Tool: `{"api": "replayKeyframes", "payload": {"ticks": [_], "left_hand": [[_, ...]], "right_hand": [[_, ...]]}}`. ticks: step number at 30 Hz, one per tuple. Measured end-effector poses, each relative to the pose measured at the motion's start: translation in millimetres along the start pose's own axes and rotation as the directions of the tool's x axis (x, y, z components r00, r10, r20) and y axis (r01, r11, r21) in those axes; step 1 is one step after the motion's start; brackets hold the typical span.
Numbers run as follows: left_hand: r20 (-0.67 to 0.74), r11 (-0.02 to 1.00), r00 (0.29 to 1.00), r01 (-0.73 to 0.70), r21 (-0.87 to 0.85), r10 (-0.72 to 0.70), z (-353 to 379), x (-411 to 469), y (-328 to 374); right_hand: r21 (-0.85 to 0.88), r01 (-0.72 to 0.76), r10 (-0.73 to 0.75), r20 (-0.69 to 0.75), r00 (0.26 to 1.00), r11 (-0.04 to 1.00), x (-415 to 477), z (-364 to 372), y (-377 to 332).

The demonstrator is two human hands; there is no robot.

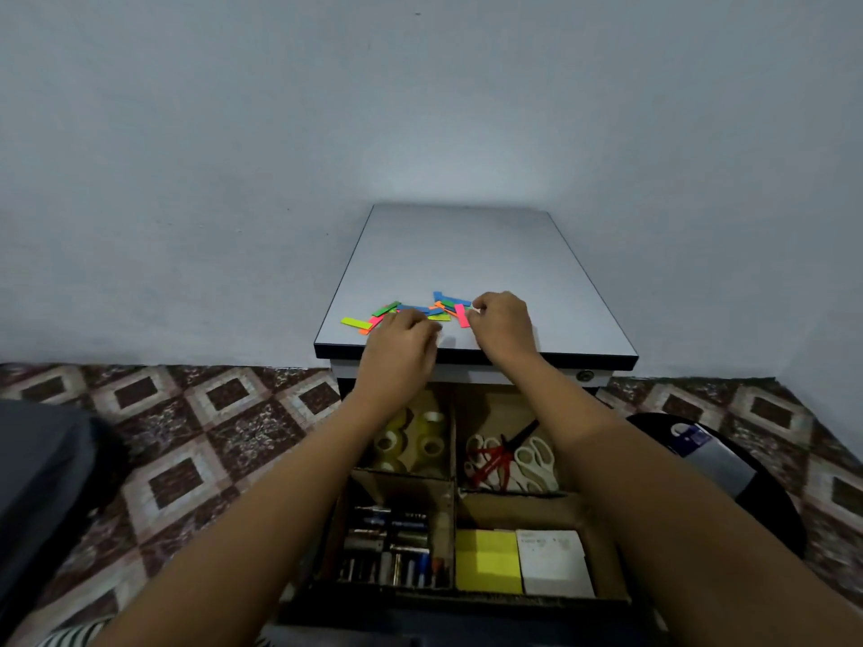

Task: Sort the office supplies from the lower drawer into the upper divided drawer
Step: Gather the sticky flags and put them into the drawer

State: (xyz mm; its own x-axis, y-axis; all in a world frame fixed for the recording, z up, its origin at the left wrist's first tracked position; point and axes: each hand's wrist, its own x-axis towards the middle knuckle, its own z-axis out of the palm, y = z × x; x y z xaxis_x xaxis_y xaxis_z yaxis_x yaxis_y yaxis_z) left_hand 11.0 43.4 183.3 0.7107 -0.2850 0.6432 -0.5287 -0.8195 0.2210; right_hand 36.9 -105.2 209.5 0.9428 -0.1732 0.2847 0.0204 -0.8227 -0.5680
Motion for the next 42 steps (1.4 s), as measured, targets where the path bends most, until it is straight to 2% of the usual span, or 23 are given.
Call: {"api": "replayKeyframes", "payload": {"ticks": [4,8,12,21,26,28,32,38,42], "left_hand": [[0.238,0.97,0.968,0.026,0.243,-0.085,12.0,41.8,1.4],[0.302,0.911,0.938,0.034,0.411,-0.171,25.1,58.9,-0.1],[0.356,0.887,0.898,0.075,0.456,-0.259,34.2,65.0,-6.3],[0.372,0.942,0.889,0.162,0.294,-0.268,36.4,73.2,-13.7],[0.405,0.942,0.9,0.015,0.335,-0.158,33.6,77.3,-17.5],[0.391,0.945,0.909,0.01,0.327,-0.144,32.7,78.7,-17.4],[0.383,0.962,0.906,0.082,0.26,-0.181,32.0,81.9,-15.8],[0.341,0.944,0.884,0.328,0.034,-0.319,36.4,88.8,-16.0],[0.332,0.933,0.881,0.36,-0.005,-0.338,38.1,90.4,-15.2]], "right_hand": [[-0.067,-0.04,0.043,0.047,0.998,0.997,12.5,11.3,1.8],[-0.137,-0.046,0.057,0.079,0.995,0.99,17.2,15.4,0.3],[-0.192,-0.056,0.068,0.057,0.996,0.98,18.5,15.3,2.8],[-0.105,-0.166,0.17,0.034,0.985,0.981,20.4,18.0,3.5],[-0.001,-0.191,0.191,0.016,0.981,0.982,19.4,15.1,5.6],[0.07,-0.202,0.202,0.006,0.979,0.977,19.6,13.7,7.3],[0.22,-0.228,0.236,-0.015,0.972,0.949,19.2,13.7,10.3],[0.303,-0.24,0.254,-0.007,0.967,0.922,16.0,9.6,13.9],[0.342,-0.246,0.263,-0.001,0.965,0.907,15.3,9.0,14.0]]}}
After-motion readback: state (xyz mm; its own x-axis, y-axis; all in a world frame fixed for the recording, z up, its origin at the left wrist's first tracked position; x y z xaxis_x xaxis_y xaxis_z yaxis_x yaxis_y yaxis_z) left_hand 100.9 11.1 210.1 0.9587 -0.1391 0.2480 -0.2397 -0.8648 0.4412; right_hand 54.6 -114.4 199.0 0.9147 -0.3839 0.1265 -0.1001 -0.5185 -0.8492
